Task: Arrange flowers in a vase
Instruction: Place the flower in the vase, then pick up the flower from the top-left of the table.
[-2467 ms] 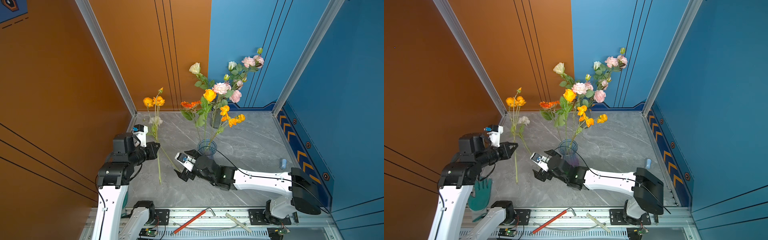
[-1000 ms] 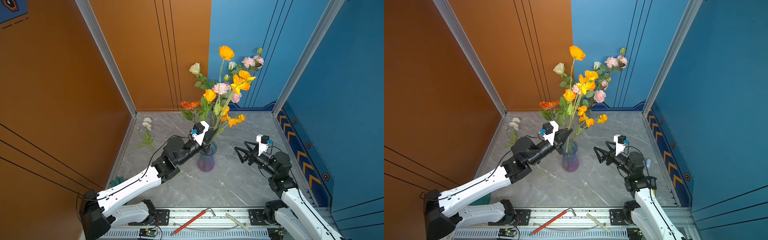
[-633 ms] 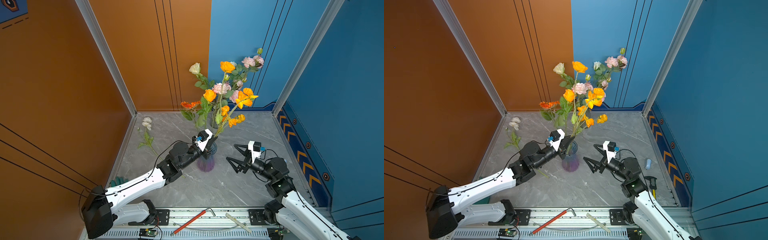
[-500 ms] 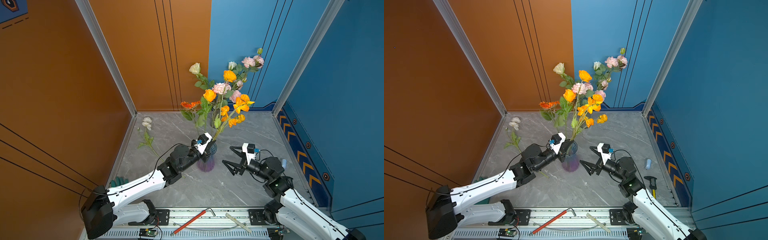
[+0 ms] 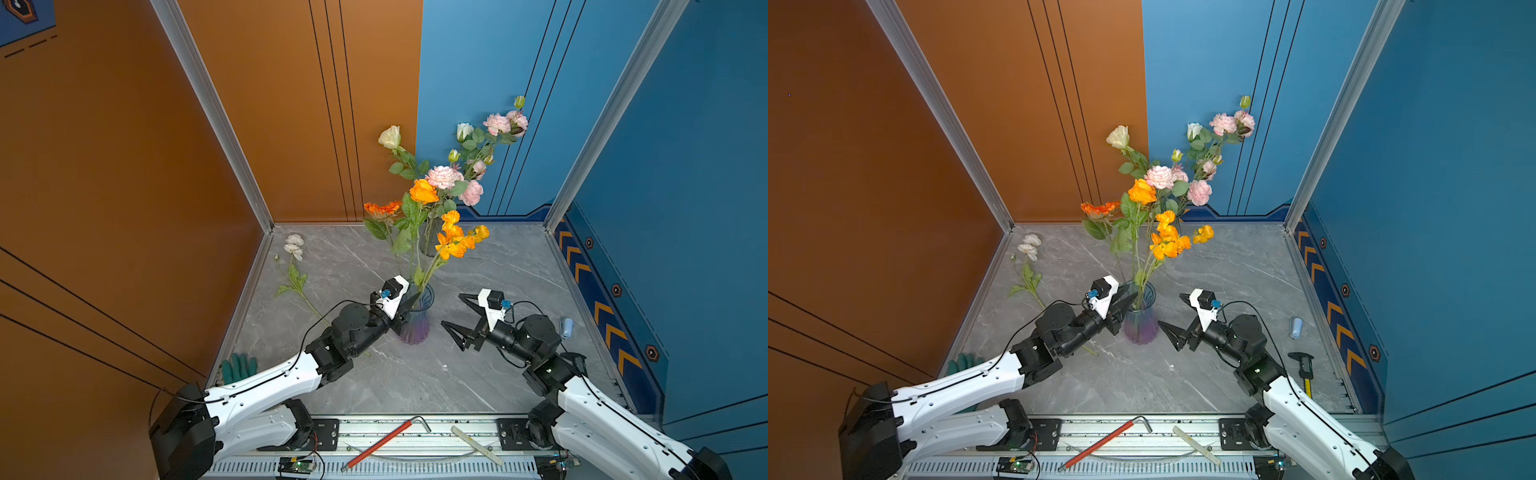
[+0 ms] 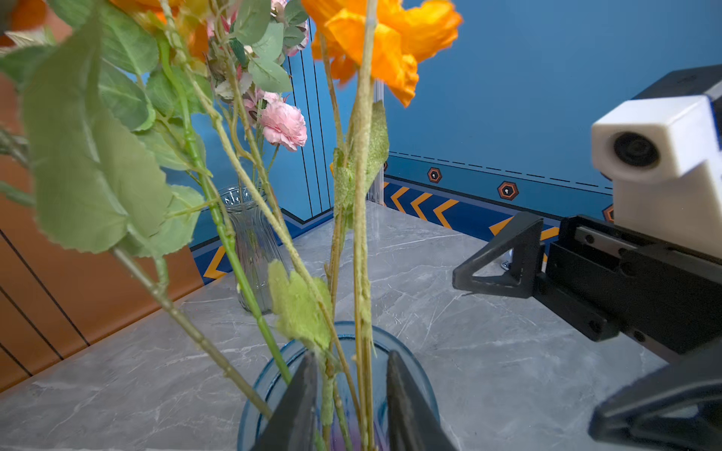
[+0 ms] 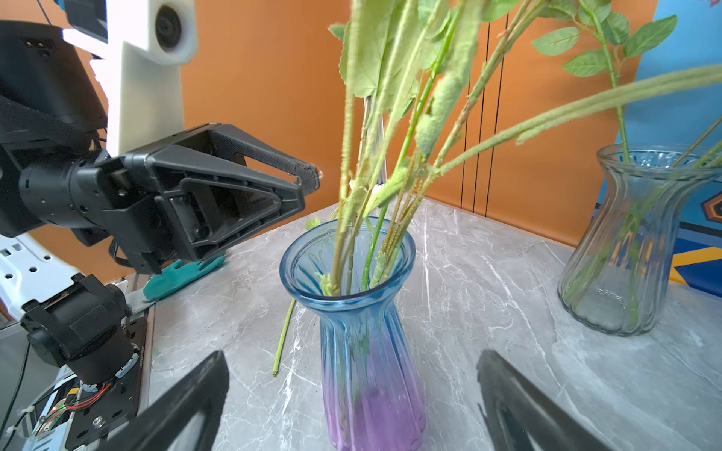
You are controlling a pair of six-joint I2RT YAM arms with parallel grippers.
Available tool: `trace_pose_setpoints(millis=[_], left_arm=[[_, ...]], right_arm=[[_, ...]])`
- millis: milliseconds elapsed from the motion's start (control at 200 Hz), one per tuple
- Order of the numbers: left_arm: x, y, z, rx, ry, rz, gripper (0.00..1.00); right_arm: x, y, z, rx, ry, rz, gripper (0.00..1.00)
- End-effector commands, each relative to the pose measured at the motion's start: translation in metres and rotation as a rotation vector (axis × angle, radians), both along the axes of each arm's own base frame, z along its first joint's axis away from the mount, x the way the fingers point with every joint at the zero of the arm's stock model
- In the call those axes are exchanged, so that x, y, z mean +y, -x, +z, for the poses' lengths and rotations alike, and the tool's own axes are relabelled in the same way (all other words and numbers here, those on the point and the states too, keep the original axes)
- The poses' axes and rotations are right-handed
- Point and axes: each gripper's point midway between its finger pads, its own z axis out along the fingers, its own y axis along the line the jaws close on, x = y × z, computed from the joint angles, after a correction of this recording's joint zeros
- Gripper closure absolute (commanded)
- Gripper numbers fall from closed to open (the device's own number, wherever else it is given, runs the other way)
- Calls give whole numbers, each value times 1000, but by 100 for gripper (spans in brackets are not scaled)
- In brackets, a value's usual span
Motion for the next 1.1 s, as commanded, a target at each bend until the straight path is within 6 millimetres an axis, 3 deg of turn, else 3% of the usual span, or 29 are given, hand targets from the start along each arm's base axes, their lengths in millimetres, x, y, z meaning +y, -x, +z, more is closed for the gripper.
trace_pose_setpoints(millis=[0,125,220,305,375,461,616,756,871,981,1096], left_arm=[[11,0,8,0,34,38,61],[25,3,15,2,37,75,56],[57,-2,21,30,28,219,52],[121,-15,16,146,15,558,48],[190,-14,-4,272,-59,878,46],[233,-11,-36,470,-107,998,45],[259,-17,-100,799,73,1005,44],[283,-28,-147,956,65,1113,40],[292,-38,-186,1131,98,1177,39],[295,-46,-209,1224,101,1237,37],[304,-55,-216,1223,96,1318,39]], right_arm=[[-1,-3,-5,-1,23,-22,0],[-2,-4,-7,0,27,-26,0],[-2,-4,-7,-1,29,-29,0],[-2,-5,-7,2,31,-33,0],[-2,-5,-8,2,32,-34,0],[-1,-4,-8,0,42,-37,0],[4,1,-10,-23,90,-31,0],[12,9,-15,-54,154,-16,0],[15,11,-17,-66,175,-14,0],[16,10,-18,-62,180,-13,0],[15,12,-15,-72,172,-14,0]])
